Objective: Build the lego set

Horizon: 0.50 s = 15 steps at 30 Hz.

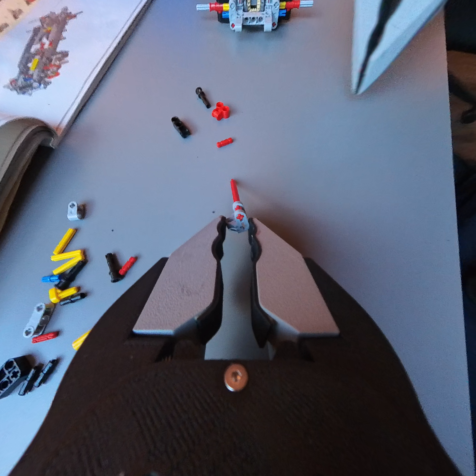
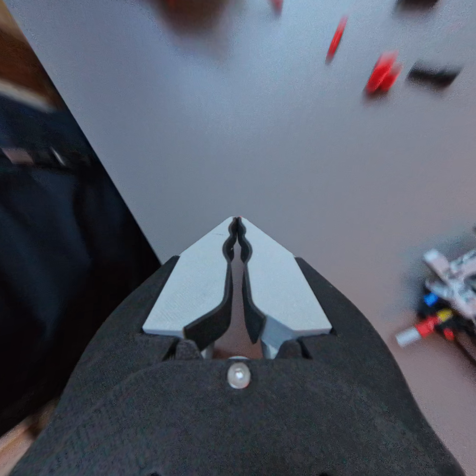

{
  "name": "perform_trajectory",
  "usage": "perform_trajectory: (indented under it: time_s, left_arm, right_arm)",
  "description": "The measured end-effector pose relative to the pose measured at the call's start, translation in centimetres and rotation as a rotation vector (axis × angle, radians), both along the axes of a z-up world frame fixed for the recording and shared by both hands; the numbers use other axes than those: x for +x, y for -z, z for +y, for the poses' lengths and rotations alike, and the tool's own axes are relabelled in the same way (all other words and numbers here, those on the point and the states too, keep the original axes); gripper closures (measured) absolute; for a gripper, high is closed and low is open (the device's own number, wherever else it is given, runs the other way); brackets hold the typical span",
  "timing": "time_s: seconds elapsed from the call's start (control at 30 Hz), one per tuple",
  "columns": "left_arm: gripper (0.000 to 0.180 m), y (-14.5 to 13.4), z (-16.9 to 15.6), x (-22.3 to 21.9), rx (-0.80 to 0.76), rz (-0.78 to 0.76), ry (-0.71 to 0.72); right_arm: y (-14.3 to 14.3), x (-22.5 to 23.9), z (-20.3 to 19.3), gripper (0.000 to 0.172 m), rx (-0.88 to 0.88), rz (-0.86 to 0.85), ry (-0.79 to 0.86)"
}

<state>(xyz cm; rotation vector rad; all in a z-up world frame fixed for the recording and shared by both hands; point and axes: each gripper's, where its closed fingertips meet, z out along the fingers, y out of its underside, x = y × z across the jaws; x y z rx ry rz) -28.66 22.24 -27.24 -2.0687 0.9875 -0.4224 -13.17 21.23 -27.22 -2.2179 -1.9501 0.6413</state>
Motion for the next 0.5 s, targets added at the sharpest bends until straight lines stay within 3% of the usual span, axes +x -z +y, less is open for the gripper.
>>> perform_trajectory:
  time_s: [0.13,0.23,0.3,0.33,0.37,0.47,0.5]
  left_arm:
    - [0.166,-2.8,0.3,1.3,0.226,-0.01,0.005]
    - [0.166,-4.0,-1.2,2.8,0.328,-0.045,0.118]
    - [0.166,-2.8,-1.8,3.1,0.247,-0.046,0.164]
    - [0.166,-2.7,-1.9,3.1,0.224,-0.056,0.168]
    - [0.166,-3.0,-1.8,3.1,0.222,-0.083,0.17]
    - [0.166,-3.7,-1.7,3.1,0.183,-0.175,0.162]
    - [0.166,-3.8,-1.7,3.0,0.162,-0.196,0.159]
  right_arm:
    - [-3.9,-7.9,2.0,0.172,0.108,0.57,0.153]
    - [-6.7,-10.4,2.1,0.172,0.198,0.802,0.146]
    - [-7.8,-10.9,1.2,0.172,0.327,0.836,0.001]
    - [-7.7,-11.0,1.0,0.15,0.384,0.803,-0.059]
    - [-7.2,-11.1,0.7,0.144,0.424,0.753,-0.13]
    - [-5.2,-11.2,0.9,0.138,0.515,0.63,-0.255]
    - [-4.7,-11.3,0.7,0.146,0.521,0.61,-0.281]
